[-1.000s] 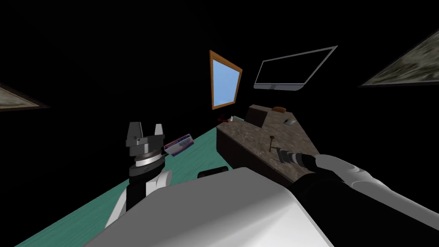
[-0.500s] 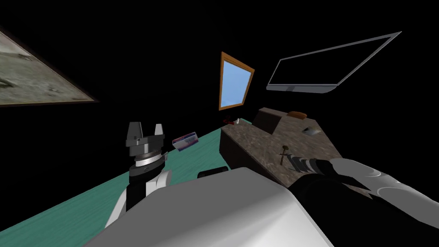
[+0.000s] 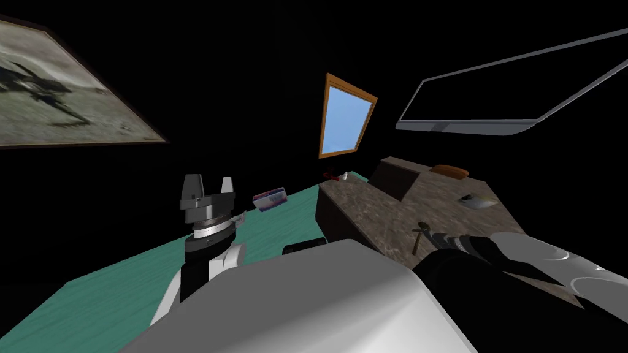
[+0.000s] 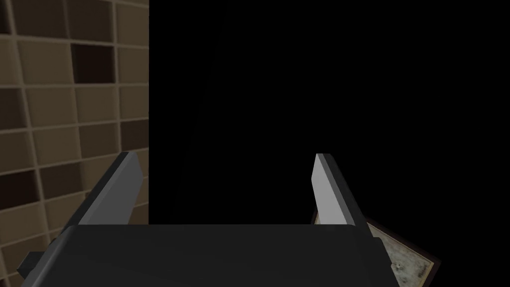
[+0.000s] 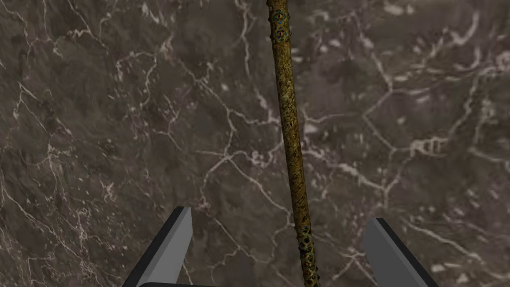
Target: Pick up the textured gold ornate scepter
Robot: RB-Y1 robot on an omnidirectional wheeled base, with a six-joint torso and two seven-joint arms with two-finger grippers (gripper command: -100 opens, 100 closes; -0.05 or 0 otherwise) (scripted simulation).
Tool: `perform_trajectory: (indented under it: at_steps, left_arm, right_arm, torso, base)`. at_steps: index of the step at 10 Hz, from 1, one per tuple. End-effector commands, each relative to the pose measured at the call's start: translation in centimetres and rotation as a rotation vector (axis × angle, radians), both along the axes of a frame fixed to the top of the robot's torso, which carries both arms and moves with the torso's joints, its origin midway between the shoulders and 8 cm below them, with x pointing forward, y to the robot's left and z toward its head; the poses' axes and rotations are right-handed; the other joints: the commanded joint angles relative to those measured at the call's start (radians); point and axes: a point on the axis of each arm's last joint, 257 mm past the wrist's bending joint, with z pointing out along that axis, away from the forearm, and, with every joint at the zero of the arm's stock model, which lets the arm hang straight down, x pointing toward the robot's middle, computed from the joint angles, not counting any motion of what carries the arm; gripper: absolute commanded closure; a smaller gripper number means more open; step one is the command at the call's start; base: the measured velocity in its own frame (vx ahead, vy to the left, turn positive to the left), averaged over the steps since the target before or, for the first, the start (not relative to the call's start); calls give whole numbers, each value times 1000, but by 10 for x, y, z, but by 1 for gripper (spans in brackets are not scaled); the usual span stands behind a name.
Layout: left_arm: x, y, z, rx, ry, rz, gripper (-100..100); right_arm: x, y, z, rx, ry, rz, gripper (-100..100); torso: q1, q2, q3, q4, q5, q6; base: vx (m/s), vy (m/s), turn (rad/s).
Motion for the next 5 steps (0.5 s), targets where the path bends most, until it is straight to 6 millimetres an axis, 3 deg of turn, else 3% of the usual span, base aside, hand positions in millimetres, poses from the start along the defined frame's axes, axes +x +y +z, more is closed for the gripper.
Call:
perform_trajectory:
  at_steps: [1,4,5]
  left_arm:
    - [0,0,0,0,0,0,0]
    - [0,0,0,0,0,0,0]
    - [0,0,0,0,0,0,0]
  right_arm:
    - [-13,-4,-2,-9,27,10,-100]
    - [-64,-10,-7,-23,129,25,-100]
    - [-64,-10,-7,-23,129,25,-100]
  torso:
    - [0,0,0,0,0,0]
    - [1,0,0,0,0,1]
    - [0,0,0,0,0,1]
  base:
    - [38,-98,149]
    - [33,-106,214]
    - [17,-92,128]
